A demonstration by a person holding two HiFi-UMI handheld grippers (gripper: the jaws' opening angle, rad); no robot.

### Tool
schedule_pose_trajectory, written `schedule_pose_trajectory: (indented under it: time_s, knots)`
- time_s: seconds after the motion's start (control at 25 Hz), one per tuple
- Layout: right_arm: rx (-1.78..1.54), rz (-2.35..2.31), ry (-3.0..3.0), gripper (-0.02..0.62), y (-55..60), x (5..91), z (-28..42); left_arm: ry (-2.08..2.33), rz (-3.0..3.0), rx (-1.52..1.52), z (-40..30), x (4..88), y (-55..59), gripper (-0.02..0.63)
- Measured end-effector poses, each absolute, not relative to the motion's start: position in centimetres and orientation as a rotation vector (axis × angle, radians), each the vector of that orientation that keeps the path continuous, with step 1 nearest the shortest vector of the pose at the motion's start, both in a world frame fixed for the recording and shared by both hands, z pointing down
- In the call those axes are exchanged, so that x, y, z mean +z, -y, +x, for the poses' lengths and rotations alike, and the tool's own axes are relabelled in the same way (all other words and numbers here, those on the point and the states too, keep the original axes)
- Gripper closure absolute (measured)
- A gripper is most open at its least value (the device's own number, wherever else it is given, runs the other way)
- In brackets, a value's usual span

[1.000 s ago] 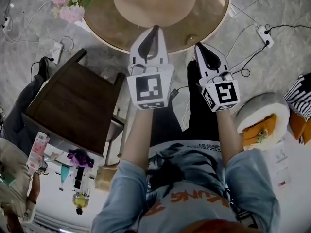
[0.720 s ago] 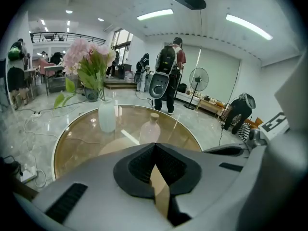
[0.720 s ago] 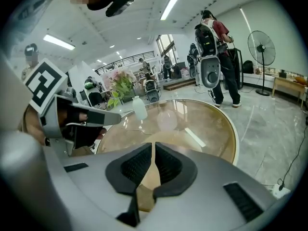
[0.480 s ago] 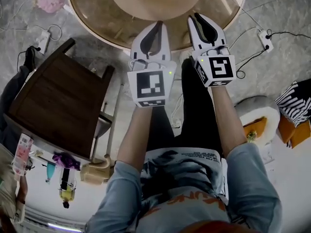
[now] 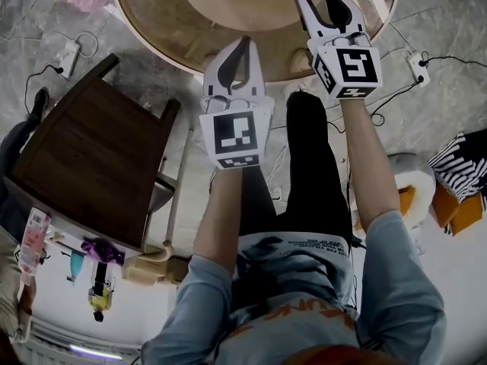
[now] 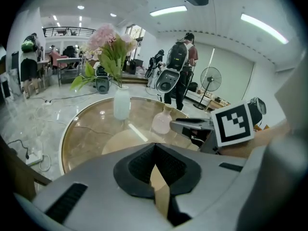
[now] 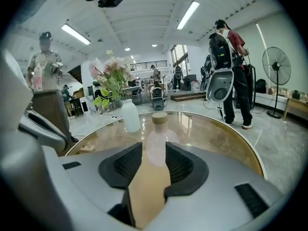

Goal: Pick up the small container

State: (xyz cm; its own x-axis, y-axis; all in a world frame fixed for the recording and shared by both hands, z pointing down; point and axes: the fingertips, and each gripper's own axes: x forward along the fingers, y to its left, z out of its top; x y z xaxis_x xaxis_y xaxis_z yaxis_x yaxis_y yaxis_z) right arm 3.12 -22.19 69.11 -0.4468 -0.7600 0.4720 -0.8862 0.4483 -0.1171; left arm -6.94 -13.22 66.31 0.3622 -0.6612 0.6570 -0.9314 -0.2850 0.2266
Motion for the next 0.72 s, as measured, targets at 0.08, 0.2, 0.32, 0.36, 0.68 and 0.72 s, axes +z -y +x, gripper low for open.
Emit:
schedule_pose_trajectory:
  time_s: [0.08,0.2,0.32,0.36,0.68,0.72]
  knots:
    - [0.460,1.393,2.361,0.440,23.3,69.1,3.0,1.365,2.042,0.603,-6.7,66.5,13.2,0.583]
    - [0.428,1.382,2.383,0.451,24.6,69.0,2.9,1.342,2.055,0.600,-6.1,66.6,13.3,0.583]
    - [0.420,1.403,2.386,0.459,25.6,69.2,3.0,1.319,2.065,0.598,-5.9,66.7,13.3,0.583]
    - [0.414,1.408,2.386,0.459,25.8,69.2,3.0,1.315,2.069,0.605,-6.0,66.8,13.3,0.583]
    - [0.280,1.364,2.389,0.456,26.6,68.6,2.3,1.318,2.048,0.620,-6.8,67.4,13.7,0.583]
    - [0.270,1.365,2.393,0.466,26.7,68.6,2.2,1.316,2.047,0.620,-6.8,67.4,13.7,0.583]
